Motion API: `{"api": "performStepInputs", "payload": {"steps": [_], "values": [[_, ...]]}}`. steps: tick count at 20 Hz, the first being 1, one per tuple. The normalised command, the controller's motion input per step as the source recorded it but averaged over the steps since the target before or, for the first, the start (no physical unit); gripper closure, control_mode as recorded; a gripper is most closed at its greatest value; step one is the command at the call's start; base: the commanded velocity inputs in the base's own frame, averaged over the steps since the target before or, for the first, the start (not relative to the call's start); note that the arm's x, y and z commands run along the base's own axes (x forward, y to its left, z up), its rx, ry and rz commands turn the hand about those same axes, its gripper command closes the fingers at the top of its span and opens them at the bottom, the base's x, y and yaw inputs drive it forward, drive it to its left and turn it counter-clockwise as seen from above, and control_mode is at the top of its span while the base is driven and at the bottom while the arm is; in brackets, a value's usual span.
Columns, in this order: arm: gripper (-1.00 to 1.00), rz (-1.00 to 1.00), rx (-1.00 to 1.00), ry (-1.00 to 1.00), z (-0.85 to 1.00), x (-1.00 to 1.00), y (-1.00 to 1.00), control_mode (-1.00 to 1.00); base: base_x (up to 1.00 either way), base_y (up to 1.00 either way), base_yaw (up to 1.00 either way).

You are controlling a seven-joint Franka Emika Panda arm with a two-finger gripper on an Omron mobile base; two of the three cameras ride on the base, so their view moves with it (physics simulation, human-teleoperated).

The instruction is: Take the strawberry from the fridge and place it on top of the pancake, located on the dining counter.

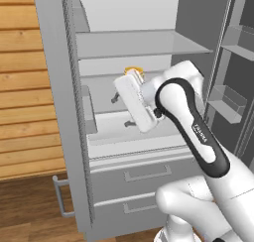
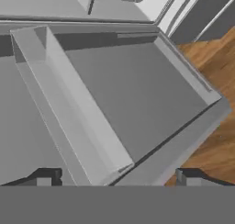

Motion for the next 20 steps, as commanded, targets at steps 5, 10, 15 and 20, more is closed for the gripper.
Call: {"api": "performStepInputs", "payload": {"steps": [5, 10, 15, 20], "values": [[-1.00, 0.12, -0.86, 0.00, -0.48, -0.09, -1.00, -1.00, 0.00, 0.00, 0.00], [-1.00, 0.22, -0.64, -0.10, -0.81, -0.22, -0.98, -1.00, 0.00, 0.00, 0.00], [-1.00, 0.42, -0.28, -0.08, -0.27, -0.49, -0.50, -1.00, 0.00, 0.00, 0.00], [-1.00, 0.35, -0.02, -0.11, -0.09, -0.40, -0.60, -1.00, 0.00, 0.00, 0.00]]}}
